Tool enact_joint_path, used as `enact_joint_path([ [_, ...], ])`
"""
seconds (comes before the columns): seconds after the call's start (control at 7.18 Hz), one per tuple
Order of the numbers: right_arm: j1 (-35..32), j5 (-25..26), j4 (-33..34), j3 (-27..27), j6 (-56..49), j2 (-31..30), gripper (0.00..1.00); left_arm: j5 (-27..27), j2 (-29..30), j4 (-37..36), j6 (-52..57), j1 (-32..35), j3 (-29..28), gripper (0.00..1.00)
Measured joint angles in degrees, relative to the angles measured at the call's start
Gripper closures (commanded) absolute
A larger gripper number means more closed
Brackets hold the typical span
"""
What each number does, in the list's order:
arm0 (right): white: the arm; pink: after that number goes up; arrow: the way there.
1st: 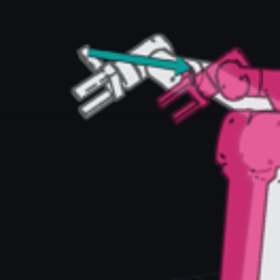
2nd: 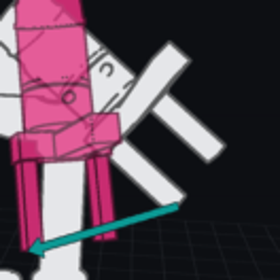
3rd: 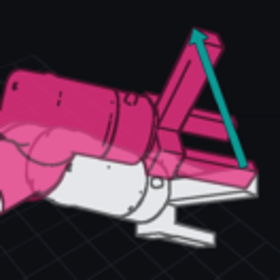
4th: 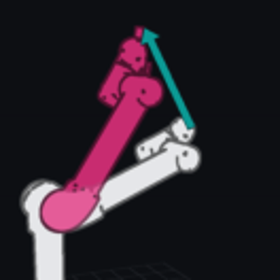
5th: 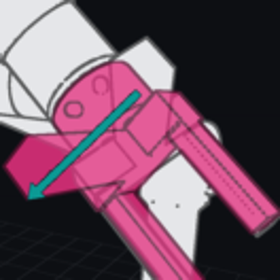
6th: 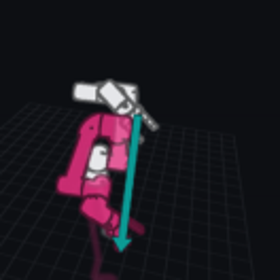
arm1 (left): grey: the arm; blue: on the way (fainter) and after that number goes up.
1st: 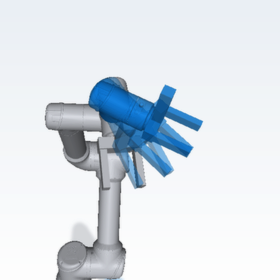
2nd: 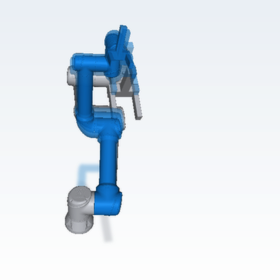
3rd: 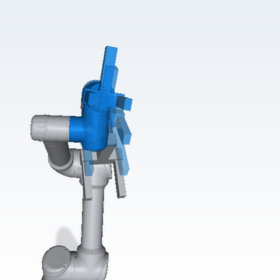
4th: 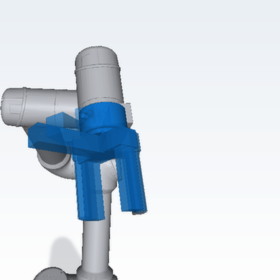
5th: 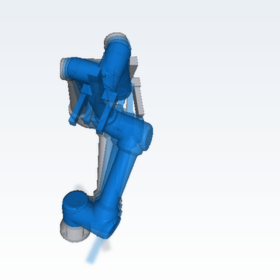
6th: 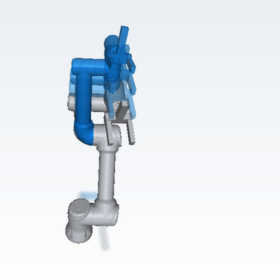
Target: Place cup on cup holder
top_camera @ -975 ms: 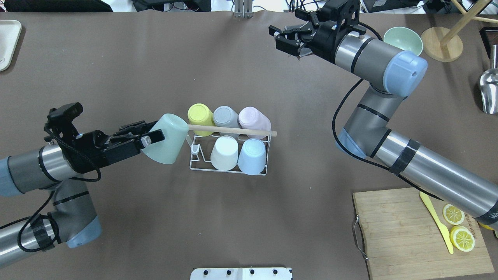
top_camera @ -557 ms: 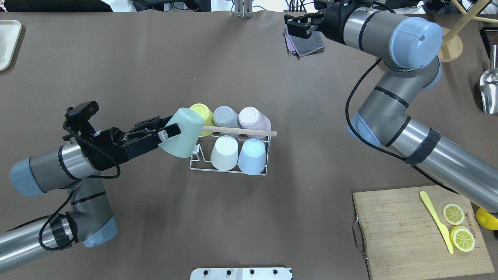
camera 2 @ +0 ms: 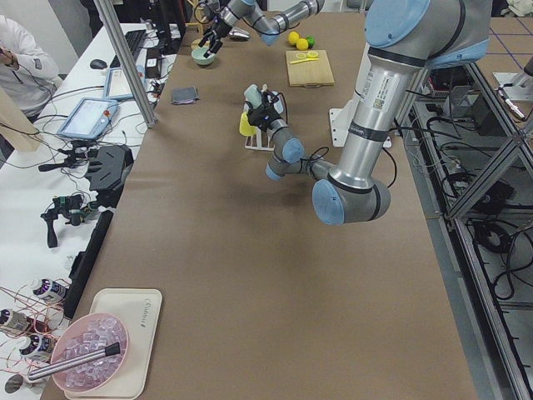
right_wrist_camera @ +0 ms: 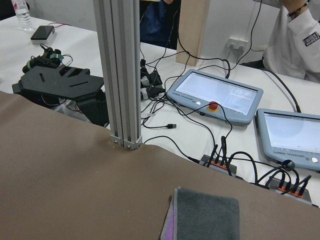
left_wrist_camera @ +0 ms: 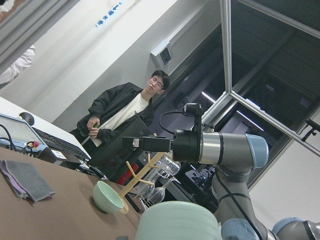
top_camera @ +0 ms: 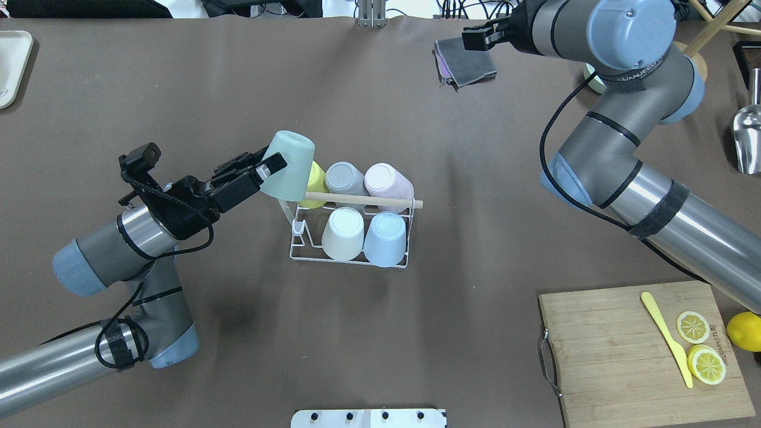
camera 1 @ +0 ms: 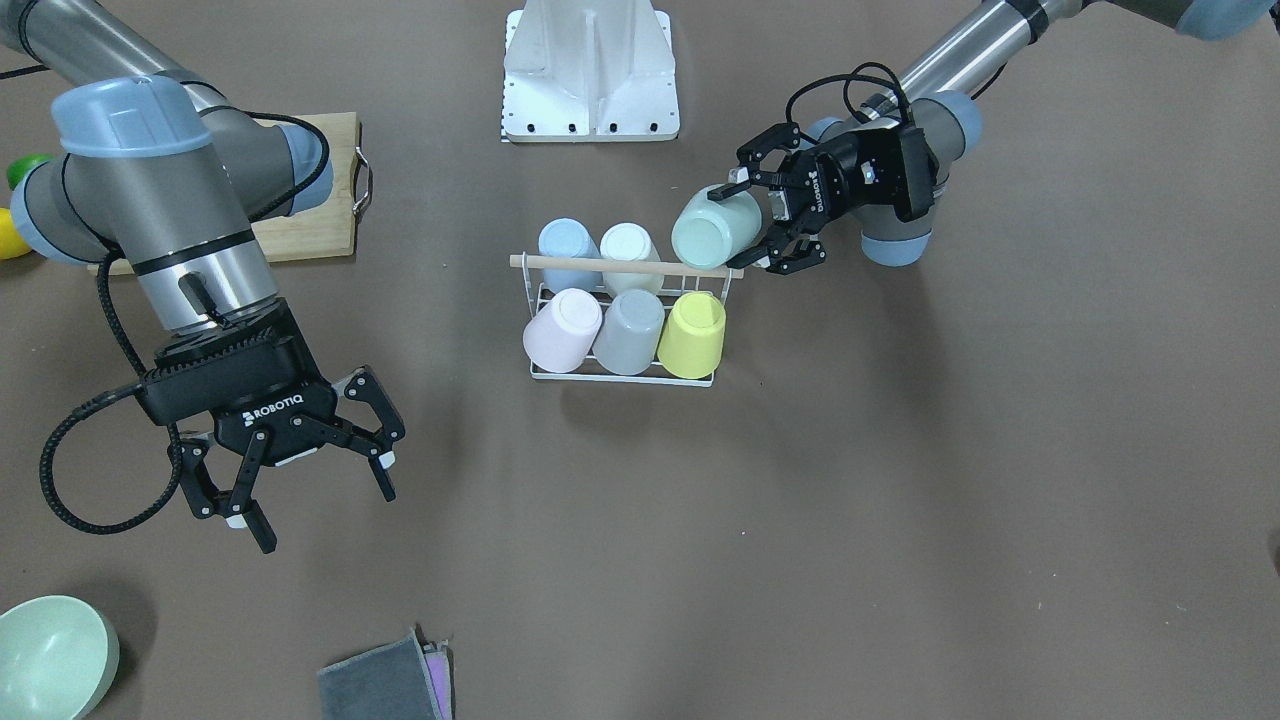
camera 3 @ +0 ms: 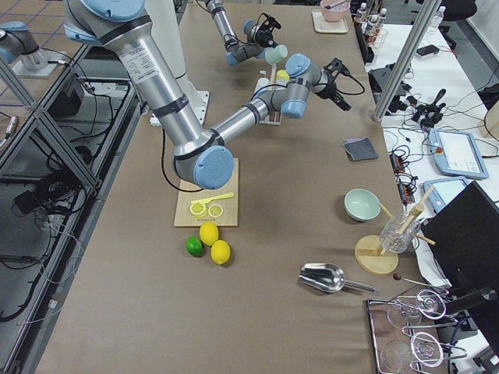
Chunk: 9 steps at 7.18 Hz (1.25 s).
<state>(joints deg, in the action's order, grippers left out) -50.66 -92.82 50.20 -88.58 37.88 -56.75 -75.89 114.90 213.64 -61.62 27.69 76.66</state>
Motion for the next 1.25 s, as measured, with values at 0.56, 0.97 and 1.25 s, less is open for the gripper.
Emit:
enact_joint_path([
  [0.56, -4.3, -9.8, 26.0, -9.4, -2.7, -2.7, 0.00, 3.0, 0.5, 0.3, 1.5, -0.5, -0.7, 1.00],
  [0.97, -5.9, -15.6, 34.8, -13.2, -2.9, -6.7, 0.00, 2.7, 0.3, 0.4, 2.9, -2.2, -0.4, 1.00],
  [1.25, -7.5, -18.3, 37.7, -16.0, -3.3, -10.6, 0.00, 2.5, 0.1, 0.5, 3.8, -3.2, -0.1, 1.00],
])
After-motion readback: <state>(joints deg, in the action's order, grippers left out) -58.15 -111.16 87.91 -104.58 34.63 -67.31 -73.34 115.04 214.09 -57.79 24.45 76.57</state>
